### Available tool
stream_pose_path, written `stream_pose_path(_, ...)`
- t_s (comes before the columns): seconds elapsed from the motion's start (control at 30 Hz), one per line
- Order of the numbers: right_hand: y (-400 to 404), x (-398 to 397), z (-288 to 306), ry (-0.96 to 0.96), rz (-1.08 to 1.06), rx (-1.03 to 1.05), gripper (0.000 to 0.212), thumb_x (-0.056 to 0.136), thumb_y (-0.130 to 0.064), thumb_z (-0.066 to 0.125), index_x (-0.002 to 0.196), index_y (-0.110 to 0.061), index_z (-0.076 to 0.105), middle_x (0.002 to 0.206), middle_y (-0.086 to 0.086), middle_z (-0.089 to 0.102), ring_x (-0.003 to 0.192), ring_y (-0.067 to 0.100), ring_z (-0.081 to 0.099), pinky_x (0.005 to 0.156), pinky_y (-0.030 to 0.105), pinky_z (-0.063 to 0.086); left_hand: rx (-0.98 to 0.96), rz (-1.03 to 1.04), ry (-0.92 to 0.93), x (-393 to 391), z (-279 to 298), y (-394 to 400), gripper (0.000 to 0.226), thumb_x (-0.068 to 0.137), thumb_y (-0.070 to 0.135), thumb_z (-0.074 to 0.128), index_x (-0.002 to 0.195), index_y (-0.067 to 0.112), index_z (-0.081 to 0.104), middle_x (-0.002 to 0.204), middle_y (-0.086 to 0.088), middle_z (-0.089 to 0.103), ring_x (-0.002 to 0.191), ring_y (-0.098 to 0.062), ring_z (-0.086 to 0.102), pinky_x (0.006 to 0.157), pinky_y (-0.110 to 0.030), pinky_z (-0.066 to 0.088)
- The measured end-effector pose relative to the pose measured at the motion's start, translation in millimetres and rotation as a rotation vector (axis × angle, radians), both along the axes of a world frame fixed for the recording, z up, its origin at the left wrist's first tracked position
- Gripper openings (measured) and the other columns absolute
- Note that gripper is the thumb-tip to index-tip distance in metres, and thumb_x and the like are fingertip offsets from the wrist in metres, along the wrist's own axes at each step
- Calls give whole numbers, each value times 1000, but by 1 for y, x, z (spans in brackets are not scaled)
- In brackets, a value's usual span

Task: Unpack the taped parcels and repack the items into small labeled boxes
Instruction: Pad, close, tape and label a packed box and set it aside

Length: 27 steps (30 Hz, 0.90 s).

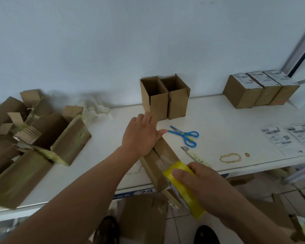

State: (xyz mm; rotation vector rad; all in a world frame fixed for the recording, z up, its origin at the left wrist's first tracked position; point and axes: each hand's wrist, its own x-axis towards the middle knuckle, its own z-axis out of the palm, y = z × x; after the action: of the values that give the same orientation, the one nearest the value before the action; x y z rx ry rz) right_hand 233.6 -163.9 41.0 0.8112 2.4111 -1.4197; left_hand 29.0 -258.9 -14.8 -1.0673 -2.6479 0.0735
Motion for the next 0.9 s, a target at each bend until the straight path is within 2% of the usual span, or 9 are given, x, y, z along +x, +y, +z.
stream_pose_path(0.03, -1, 0, -1, 11, -11, -9, 34, 91, -56, 50, 97, -24, 58, 99, 0, 61, 93, 16, 59, 82, 36, 50, -34, -72, 50, 4, 2, 1, 46, 103, 52, 26, 106, 17, 55, 101, -1, 54, 82, -15, 47, 74, -30, 43)
stream_pose_path(0.1, -2, 1, -1, 32, -26, -7, 34, 91, -55, 50, 96, -22, 58, 98, 2, 61, 92, 18, 59, 81, 36, 50, -96, -124, 7, 9, 6, 5, 39, 107, 40, 25, 104, 15, 55, 93, 0, 51, 77, -16, 50, 69, -31, 47)
stream_pose_path(0.2, -1, 3, -5, 68, -30, -11, 36, 91, -56, 50, 95, -21, 58, 96, 3, 61, 91, 18, 59, 76, 34, 50, -58, -40, -85, 19, 9, 8, 41, 106, 44, 25, 108, 15, 55, 97, -1, 55, 85, -19, 55, 69, -31, 45)
stream_pose_path(0.33, -6, -3, -13, 98, -22, -41, 39, 91, -58, 48, 101, -22, 58, 95, 0, 60, 86, 14, 58, 66, 28, 46, 27, 78, -186, 38, 3, -7, 65, 95, 69, 20, 121, 20, 55, 119, -2, 55, 109, -21, 50, 90, -36, 43)
stream_pose_path(0.4, -11, -9, -15, 136, -42, -94, 35, 92, -56, 50, 101, -23, 58, 92, -3, 60, 82, 10, 58, 65, 26, 46, 62, 117, -289, 41, 2, -15, 74, 91, 74, 18, 134, 22, 48, 137, -2, 47, 127, -23, 40, 102, -41, 37)
stream_pose_path(0.47, -14, -11, -15, 151, -9, -170, 28, 92, -53, 53, 102, -26, 58, 92, -6, 61, 82, 9, 58, 66, 25, 47, 80, 118, -345, 39, -1, -19, 75, 91, 74, 23, 142, 22, 40, 147, -1, 37, 137, -23, 29, 108, -42, 32)
stream_pose_path(0.6, -17, -3, -25, 138, 91, -142, 27, 92, -50, 54, 100, -25, 61, 96, -4, 64, 89, 14, 61, 79, 34, 52, 44, 96, -353, 35, -3, -20, 77, 90, 74, 24, 145, 20, 31, 149, -3, 30, 138, -25, 22, 110, -43, 31)
stream_pose_path(0.73, -19, 4, -32, 138, 38, -89, 28, 94, -50, 50, 86, -24, 53, 79, -4, 53, 72, 11, 51, 62, 26, 39, -3, 96, -372, 33, -3, -19, 81, 89, 77, 22, 145, 19, 29, 149, -4, 29, 138, -26, 22, 112, -44, 31)
stream_pose_path(0.9, -22, 7, -37, 100, 23, -74, 30, 95, -52, 47, 88, -23, 53, 83, -5, 55, 75, 9, 52, 61, 24, 37, 4, 94, -380, 32, -3, -19, 83, 87, 78, 20, 146, 19, 30, 149, -4, 30, 138, -25, 22, 113, -44, 31)
